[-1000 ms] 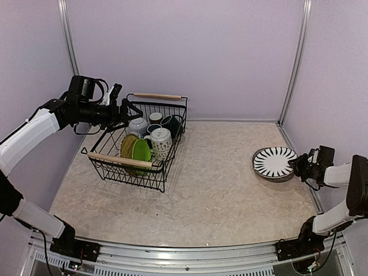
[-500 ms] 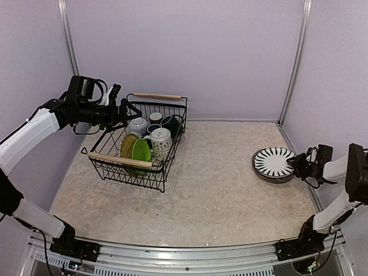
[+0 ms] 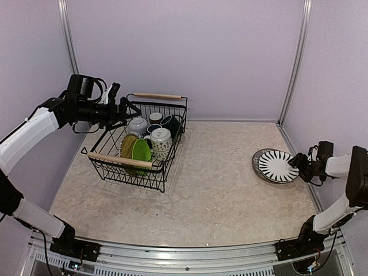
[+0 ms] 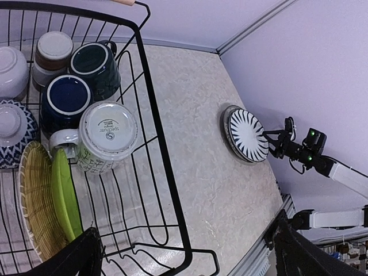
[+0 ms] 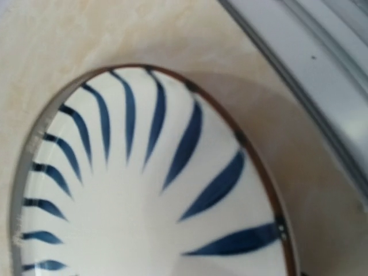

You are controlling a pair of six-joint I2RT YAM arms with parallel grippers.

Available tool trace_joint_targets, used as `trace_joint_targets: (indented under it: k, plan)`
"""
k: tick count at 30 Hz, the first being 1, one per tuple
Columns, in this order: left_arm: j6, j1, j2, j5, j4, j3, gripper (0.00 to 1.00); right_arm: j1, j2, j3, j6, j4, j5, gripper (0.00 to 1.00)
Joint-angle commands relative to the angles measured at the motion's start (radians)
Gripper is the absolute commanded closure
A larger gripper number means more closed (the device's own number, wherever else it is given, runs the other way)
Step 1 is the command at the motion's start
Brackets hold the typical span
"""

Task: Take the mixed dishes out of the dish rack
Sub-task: Place the plate with another plate.

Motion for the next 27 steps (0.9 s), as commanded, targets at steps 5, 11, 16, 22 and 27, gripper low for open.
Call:
trace_joint_targets:
  k: [5,11,16,22,27]
  plan:
    - [0.035,0.006,0.008,-0.073,-0.054,0.041,0.01,0.001,-0.003,0.025,-0.11,-0.126,0.1,0.18]
    - [0.06,0.006,0.028,-0.177,-0.116,0.073,0.01,0.069,0.051,0.066,-0.127,-0.155,0.161,0.17]
    - [0.079,0.005,0.068,-0.317,-0.209,0.125,0.01,0.139,0.085,0.11,-0.118,-0.153,0.19,0.18]
    - [0.087,0.005,0.159,-0.436,-0.32,0.199,0.01,0.154,0.106,0.13,-0.116,-0.152,0.195,0.16]
    - [0.092,0.005,0.199,-0.456,-0.354,0.221,0.02,0.155,0.074,0.127,-0.133,-0.192,0.254,0.13]
